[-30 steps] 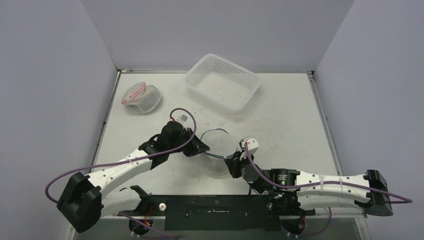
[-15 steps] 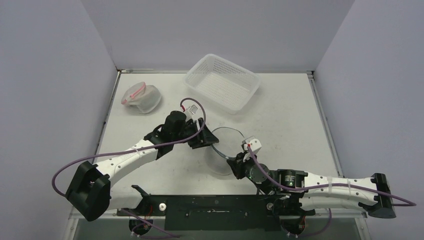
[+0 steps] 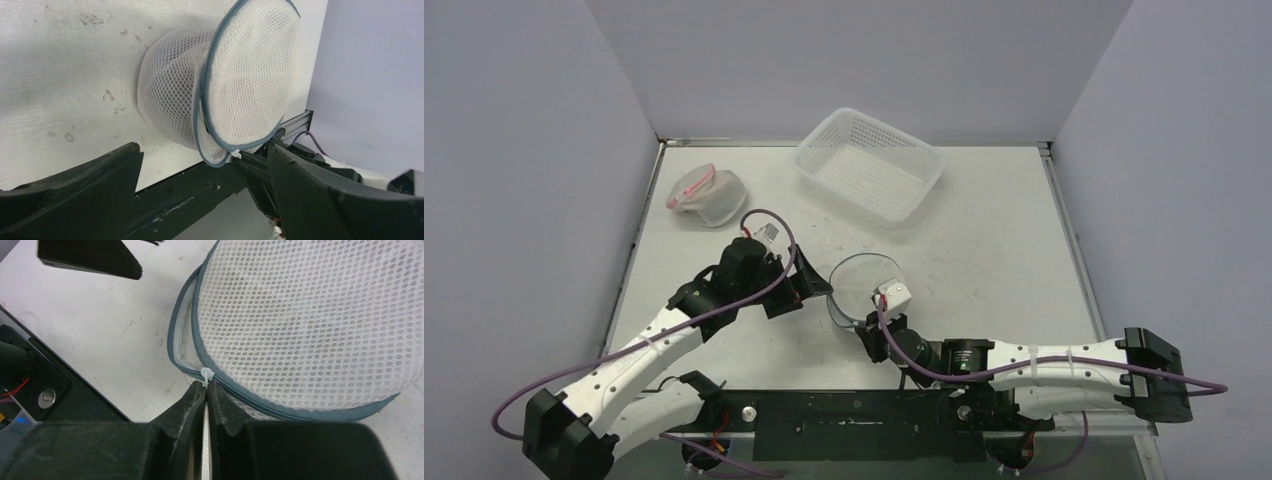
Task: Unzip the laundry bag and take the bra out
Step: Unzip the laundry bag at the center of the board.
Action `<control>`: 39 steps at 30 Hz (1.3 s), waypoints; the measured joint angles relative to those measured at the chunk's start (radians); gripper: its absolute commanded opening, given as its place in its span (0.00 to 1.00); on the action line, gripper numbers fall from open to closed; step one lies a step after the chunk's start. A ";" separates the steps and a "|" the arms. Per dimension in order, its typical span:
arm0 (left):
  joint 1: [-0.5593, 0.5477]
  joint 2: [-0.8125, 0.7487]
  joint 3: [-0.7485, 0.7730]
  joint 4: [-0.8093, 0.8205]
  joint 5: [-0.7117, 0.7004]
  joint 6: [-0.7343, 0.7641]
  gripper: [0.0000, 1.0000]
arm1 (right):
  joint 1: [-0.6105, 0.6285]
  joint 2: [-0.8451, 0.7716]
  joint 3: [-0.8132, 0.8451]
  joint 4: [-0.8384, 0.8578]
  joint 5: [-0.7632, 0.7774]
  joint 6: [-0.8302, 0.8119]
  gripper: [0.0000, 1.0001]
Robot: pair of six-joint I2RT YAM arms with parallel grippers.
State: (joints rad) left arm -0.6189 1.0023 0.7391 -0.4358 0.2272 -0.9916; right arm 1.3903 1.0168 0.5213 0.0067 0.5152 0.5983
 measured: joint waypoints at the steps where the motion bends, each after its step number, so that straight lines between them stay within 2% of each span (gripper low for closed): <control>1: 0.000 -0.036 -0.008 -0.016 -0.011 -0.012 0.97 | 0.000 0.016 0.004 0.009 -0.002 -0.005 0.05; 3: 0.000 -0.109 -0.034 -0.026 -0.015 -0.047 0.97 | 0.000 0.043 0.016 0.029 -0.008 -0.015 0.05; 7: 0.000 -0.154 -0.075 0.000 0.004 -0.100 0.96 | 0.000 0.077 0.042 0.068 -0.022 -0.033 0.05; 17: -0.063 0.029 -0.086 0.166 0.078 -0.158 0.78 | 0.000 0.050 0.051 0.090 -0.034 -0.045 0.05; 20: -0.087 0.079 -0.085 0.208 0.089 -0.161 0.68 | 0.000 0.007 0.045 0.091 -0.032 -0.042 0.05; 26: -0.102 0.150 -0.080 0.254 0.086 -0.173 0.33 | 0.005 -0.028 0.018 0.091 -0.032 -0.039 0.05; 33: -0.102 0.157 -0.065 0.264 0.055 -0.179 0.03 | 0.005 -0.068 -0.002 0.075 -0.026 -0.033 0.05; 39: -0.098 0.157 -0.064 0.268 0.046 -0.184 0.00 | 0.006 -0.127 -0.020 0.019 -0.008 -0.010 0.05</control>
State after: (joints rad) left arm -0.7170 1.1591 0.6746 -0.1677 0.2729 -1.1755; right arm 1.3960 0.8894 0.5011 0.0254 0.5072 0.5880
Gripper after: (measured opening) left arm 0.037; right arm 0.062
